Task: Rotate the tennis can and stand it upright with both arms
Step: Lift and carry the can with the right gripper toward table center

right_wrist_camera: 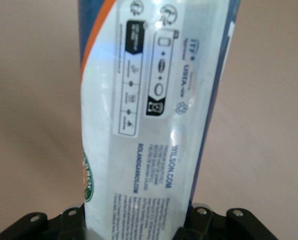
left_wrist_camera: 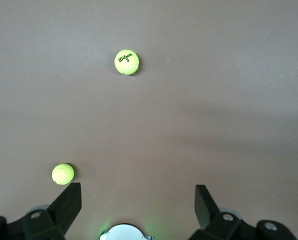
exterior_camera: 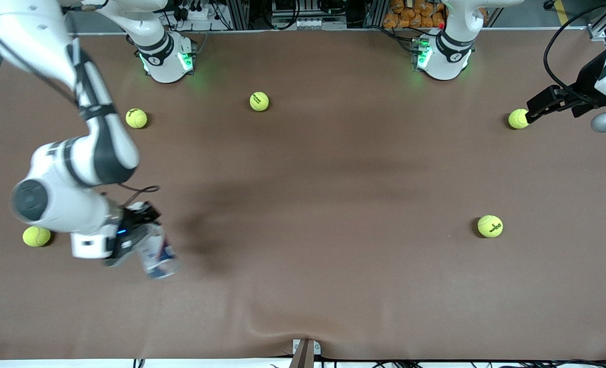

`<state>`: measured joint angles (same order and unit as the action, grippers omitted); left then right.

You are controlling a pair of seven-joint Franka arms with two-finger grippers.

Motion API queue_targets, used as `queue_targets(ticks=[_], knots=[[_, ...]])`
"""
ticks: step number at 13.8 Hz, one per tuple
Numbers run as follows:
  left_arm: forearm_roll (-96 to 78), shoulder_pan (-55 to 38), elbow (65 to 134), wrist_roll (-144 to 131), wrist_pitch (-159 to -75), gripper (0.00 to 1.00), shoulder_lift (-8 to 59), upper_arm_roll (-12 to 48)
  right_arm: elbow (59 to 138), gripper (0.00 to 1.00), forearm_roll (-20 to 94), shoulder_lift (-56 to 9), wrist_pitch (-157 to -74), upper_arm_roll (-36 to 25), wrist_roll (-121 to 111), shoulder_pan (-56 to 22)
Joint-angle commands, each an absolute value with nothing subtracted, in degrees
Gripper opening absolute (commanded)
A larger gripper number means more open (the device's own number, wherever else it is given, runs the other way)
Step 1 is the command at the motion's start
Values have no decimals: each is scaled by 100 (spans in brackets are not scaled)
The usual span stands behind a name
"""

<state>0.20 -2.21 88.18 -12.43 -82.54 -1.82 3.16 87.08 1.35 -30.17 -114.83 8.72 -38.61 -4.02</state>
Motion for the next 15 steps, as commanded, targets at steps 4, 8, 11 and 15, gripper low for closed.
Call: queue_targets(ticks=[4,8,11,15], knots=[[123,-202,8833,-1222,-8209,100,-211,352,8974,55,-182,-3076,-12338,809,-4588,-1852],[114,-202,8824,-1222,-8218,100,-220,352,8974,58,-1913,-3444,-12920,782,-4282,-2784],[123,-202,8824,-1222,-8218,100,-220,352,8965,64,-2766,-3787,-13165,782,-3878,-3119],[114,-193,8833,-1213,-8218,100,-211,352,8930,100,-2900,-3894,-13219,782,-3454,-3182]])
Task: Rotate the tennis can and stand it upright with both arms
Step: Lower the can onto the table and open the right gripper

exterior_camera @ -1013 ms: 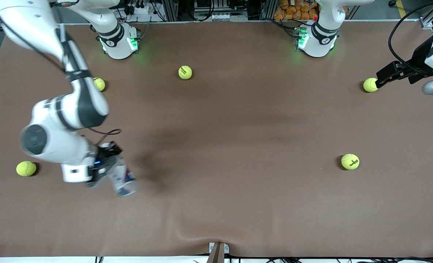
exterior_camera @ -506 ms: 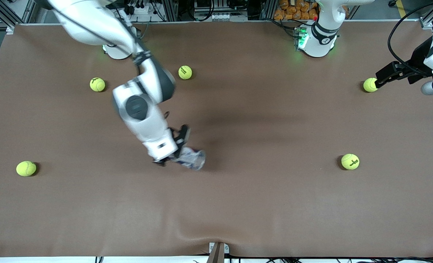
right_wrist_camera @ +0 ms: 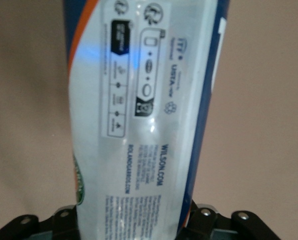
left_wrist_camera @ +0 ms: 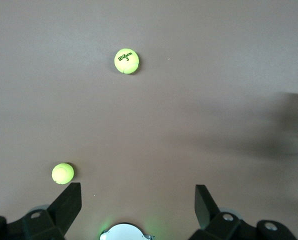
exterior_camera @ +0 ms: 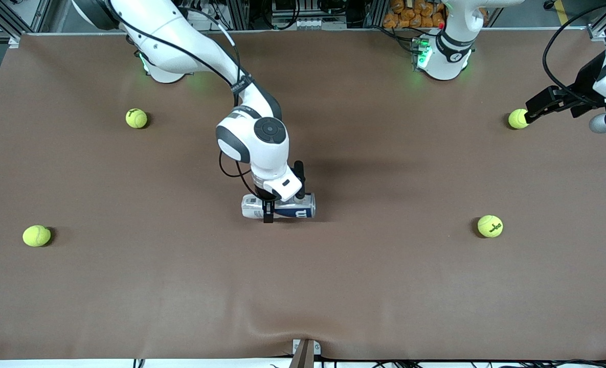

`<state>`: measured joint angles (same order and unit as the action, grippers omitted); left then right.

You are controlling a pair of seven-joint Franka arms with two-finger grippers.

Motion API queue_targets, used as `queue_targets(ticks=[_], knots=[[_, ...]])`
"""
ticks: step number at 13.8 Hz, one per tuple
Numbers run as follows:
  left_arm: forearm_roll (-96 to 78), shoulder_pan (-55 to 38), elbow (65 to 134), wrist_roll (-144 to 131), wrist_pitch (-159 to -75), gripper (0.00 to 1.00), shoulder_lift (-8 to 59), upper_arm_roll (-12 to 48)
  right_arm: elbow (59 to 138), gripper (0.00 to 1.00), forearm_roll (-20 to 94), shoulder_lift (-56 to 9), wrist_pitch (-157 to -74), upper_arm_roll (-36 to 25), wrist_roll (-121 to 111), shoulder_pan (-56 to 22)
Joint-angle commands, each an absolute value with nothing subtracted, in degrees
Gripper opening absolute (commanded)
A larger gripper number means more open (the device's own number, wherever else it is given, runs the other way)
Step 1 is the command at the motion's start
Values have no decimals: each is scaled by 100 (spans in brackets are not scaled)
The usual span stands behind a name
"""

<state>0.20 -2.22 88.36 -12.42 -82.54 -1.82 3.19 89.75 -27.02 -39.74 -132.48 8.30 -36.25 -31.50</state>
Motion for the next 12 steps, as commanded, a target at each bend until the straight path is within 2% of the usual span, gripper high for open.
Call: queue_targets(ticks=[1,5,10,12], knots=[[114,-193,8833,-1213,-8218,100,-211,352,8921,100,-2909,-3885,-13210,782,-3445,-3182],[114,-193,8833,-1213,-8218,100,-202,352,8921,100,-2874,-3570,-13166,817,-3472,-3182],[114,-255,8833,-1213,-8218,100,-158,352,8903,100,-2821,-2692,-12236,870,-3410,-3121],[80,-272,8816,-1213,-8218,100,-106,360,8895,100,-2210,-2209,-11841,844,-3000,-2745]])
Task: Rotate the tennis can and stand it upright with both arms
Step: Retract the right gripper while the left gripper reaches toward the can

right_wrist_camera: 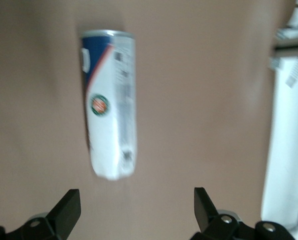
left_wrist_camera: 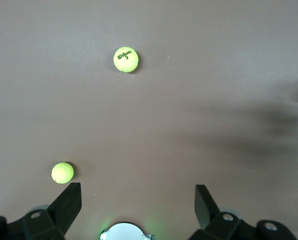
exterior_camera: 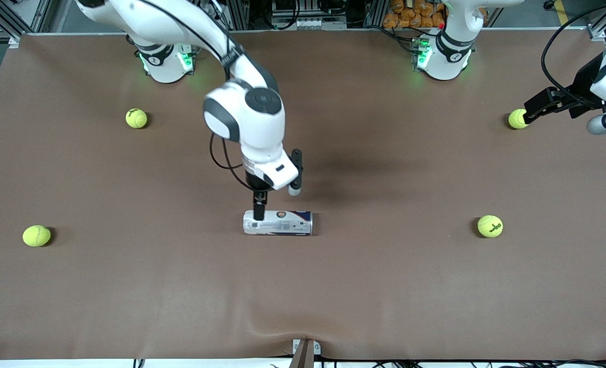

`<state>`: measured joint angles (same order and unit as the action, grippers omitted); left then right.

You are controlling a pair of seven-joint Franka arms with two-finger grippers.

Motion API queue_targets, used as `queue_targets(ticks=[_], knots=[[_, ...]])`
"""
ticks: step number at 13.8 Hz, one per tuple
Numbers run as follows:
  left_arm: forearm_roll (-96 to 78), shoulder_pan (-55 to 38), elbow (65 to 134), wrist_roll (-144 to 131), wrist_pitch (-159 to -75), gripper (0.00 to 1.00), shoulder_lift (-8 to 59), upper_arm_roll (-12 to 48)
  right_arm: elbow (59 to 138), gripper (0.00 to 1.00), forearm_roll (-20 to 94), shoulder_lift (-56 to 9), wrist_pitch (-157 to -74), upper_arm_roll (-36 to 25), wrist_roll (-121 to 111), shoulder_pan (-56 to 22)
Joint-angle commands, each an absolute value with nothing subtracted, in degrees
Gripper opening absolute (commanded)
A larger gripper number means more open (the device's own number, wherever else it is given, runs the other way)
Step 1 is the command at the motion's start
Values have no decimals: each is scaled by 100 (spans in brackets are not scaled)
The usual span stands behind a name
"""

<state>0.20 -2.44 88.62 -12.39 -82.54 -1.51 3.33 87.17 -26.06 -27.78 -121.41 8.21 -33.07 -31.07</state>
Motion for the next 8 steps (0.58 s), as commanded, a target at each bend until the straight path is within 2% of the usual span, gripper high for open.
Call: queue_targets(ticks=[1,4,8], knots=[[36,-281,8807,-1213,-8218,100,-27,369,8895,100,-1902,-2032,-11630,835,-2875,-2429],[-270,-439,8693,-1274,-8296,100,420,492,8895,100,-1276,-1435,-10769,844,-2856,-1427],[-2263,-439,8701,-1283,-8866,100,1518,492,8886,100,-738,-722,-9916,748,-2726,-143]])
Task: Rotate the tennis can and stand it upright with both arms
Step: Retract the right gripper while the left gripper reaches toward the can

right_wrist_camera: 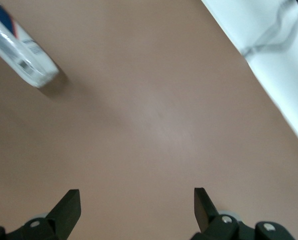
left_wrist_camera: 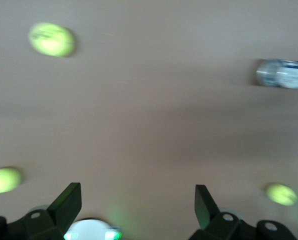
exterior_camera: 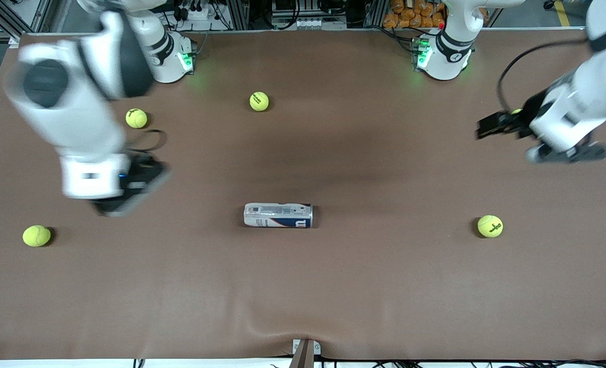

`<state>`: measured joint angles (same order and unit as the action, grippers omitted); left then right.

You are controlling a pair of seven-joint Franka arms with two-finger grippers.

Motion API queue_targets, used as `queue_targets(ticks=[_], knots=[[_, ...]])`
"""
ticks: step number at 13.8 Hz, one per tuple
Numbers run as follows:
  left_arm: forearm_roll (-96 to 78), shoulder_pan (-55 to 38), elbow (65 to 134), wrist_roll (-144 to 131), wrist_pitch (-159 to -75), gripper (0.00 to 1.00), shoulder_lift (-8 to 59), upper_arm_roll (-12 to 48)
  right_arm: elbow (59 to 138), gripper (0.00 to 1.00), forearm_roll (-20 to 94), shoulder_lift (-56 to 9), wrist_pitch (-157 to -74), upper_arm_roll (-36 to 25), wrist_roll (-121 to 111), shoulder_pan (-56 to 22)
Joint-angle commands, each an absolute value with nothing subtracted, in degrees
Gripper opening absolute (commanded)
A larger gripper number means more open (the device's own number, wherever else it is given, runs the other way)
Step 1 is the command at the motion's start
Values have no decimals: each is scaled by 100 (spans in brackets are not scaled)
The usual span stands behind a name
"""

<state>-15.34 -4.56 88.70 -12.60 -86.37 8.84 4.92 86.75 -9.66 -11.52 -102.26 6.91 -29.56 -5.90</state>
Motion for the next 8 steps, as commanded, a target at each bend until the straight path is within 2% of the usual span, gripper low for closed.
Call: queue_targets(ticks=[1,3,8], knots=[[-2633,-448,8684,-1205,-8946,100,1825,492,8886,100,-721,-573,-9679,608,-2585,-10],[-3476,-483,8666,-1152,-9157,100,2484,501,8886,100,-651,-317,-9257,256,-1841,-9],[-5024,-755,8509,-968,-10158,100,3707,571,8886,100,-246,158,-8351,185,-144,237]])
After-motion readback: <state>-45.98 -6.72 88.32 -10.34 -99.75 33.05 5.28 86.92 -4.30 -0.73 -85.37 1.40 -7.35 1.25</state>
